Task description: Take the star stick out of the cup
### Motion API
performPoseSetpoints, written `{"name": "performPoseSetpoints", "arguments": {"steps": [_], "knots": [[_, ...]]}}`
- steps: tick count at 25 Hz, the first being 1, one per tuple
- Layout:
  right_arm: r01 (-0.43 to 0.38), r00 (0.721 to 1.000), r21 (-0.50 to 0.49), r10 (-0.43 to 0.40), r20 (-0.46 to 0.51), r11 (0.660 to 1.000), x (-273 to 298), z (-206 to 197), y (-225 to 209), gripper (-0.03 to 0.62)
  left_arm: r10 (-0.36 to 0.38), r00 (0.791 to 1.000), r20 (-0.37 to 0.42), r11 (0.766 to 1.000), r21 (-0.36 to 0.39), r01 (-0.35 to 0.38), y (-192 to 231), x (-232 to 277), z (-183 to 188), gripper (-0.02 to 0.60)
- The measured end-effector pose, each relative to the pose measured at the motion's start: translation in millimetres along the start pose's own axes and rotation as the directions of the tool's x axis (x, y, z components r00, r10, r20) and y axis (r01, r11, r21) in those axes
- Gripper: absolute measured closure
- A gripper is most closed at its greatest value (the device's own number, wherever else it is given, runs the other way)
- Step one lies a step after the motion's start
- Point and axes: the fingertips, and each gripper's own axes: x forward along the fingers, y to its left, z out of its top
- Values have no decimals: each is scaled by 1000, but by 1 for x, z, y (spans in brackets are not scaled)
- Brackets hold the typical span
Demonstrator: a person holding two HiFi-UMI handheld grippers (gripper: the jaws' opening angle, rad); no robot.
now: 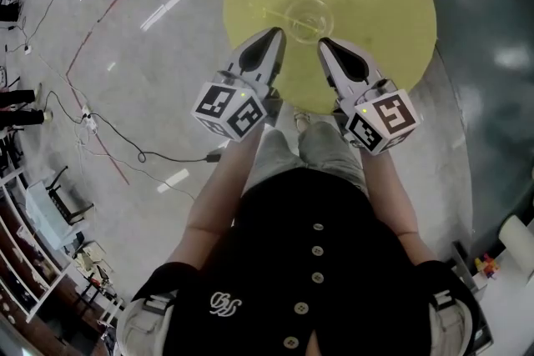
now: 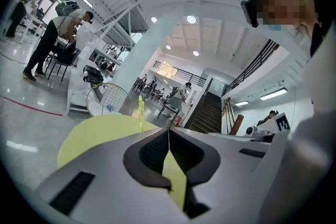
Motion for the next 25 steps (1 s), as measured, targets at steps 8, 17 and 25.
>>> {"name": "performPoseSetpoints", "arguments": {"steps": [8, 17, 25], "knots": [[-11, 1000, 35, 12, -27, 999, 10, -10, -8, 591, 6, 999, -41, 1000, -18, -7, 12, 15, -12, 568], [-18, 999, 64, 21, -43, 998, 17, -16, -21, 591, 56, 995, -81, 997, -47, -60, 26, 24, -28, 548], [-23, 999, 71, 26, -35, 997, 18, -11, -27, 591, 91, 992, -85, 993, -63, -97, 30, 25, -30, 486]]}}
